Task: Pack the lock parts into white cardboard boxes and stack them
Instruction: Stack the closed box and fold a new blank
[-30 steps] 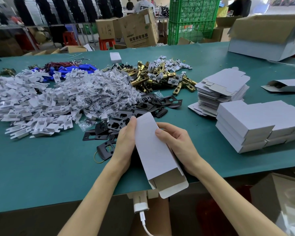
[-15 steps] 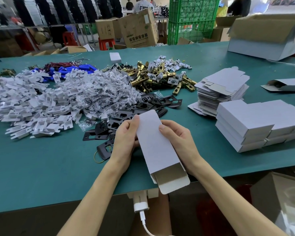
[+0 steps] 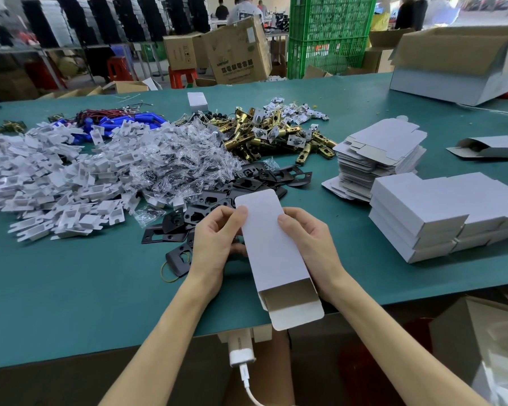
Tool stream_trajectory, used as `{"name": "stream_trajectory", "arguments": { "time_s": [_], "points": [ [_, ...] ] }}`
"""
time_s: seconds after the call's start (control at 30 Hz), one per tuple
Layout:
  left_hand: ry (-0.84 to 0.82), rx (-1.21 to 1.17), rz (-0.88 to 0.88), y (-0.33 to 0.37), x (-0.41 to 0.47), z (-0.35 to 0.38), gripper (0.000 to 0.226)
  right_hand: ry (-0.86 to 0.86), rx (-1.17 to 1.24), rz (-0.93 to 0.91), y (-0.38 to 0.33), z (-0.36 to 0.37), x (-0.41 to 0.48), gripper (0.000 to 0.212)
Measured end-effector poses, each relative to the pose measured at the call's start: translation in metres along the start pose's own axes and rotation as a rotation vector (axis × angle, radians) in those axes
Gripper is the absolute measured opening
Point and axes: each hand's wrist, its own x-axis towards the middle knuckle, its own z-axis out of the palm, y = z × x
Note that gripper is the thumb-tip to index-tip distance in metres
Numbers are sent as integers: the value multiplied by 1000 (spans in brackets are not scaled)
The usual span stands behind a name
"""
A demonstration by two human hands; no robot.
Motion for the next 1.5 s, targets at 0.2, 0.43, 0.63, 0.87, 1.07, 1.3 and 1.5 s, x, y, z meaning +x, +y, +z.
{"name": "stream_trajectory", "arguments": {
  "time_s": [0.2, 0.43, 0.63, 0.87, 1.07, 1.3, 1.5],
  "points": [
    [13, 56, -34, -1, -1, 2, 36, -26, 1, 18, -2, 0, -2, 21],
    [57, 27, -106, 0, -1, 4, 51, -83, -56, 13, -2, 0, -2, 31],
    [69, 14, -125, 1, -2, 4, 45, -122, -84, 11, -3, -1, -2, 19],
    [24, 52, -93, -3, 1, 2, 51, -118, -95, 4, -3, -1, -3, 20],
    [15, 40, -32, -2, 1, 1, 15, -90, -134, -22, -3, 0, -2, 29],
    [-58, 177, -8, 9, -8, 11, 34, -23, -80, -9, -3, -2, -2, 38],
    [-172, 156, 17, 10, -11, 10, 37, -1, -50, -4, -3, -1, -2, 44]
  ]
}}
